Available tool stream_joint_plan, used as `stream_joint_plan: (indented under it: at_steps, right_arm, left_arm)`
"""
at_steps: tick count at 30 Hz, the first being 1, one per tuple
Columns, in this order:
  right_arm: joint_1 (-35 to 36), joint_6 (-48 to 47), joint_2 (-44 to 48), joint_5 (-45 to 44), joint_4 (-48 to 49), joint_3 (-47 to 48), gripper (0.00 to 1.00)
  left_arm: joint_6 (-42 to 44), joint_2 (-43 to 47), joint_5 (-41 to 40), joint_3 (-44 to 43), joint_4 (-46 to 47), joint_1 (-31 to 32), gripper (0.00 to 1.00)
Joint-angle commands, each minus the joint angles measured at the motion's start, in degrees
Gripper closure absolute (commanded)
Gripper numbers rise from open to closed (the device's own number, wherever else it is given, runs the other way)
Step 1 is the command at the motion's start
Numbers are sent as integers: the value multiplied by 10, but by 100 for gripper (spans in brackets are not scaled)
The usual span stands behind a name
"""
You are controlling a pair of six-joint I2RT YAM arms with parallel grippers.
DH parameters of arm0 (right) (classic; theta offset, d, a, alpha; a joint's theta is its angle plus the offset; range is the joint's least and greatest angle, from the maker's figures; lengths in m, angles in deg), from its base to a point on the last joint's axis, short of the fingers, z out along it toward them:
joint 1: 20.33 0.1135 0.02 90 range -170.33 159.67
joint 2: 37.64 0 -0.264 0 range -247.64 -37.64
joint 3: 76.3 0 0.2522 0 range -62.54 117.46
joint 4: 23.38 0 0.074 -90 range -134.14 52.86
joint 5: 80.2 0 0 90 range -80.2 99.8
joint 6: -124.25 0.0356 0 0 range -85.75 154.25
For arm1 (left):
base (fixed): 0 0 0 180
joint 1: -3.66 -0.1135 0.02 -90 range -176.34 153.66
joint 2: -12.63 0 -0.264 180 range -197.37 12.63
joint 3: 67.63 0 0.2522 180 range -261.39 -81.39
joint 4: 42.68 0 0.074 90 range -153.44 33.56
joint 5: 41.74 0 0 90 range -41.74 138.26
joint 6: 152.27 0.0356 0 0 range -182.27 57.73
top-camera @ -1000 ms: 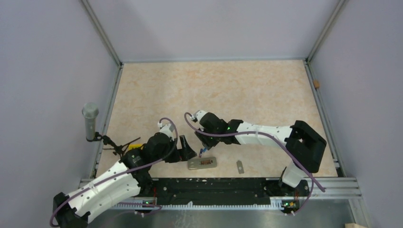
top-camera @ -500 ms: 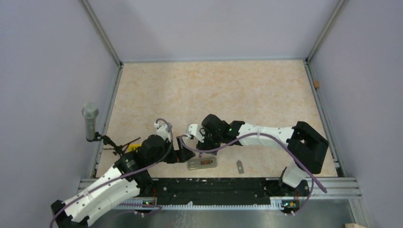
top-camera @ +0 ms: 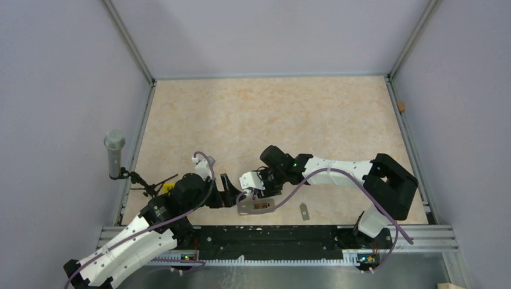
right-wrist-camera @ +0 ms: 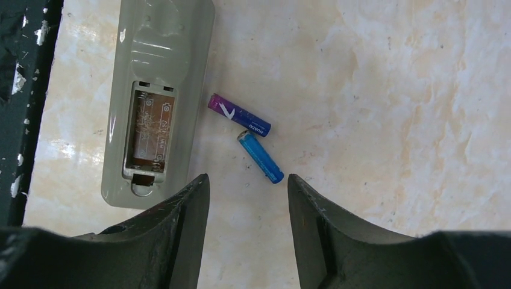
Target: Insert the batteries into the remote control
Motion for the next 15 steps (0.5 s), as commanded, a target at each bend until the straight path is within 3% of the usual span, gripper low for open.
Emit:
stream_joint_plan:
  at_steps: [1,15]
  right_arm:
    - [-11,-59,-23,48,3,32,50]
    - [-46,-63,-92,73,-2,63,55]
  left_arm:
    - [2,0,5,-22,-1,2,1]
    - [-2,7,-6,-20,-5,1,1]
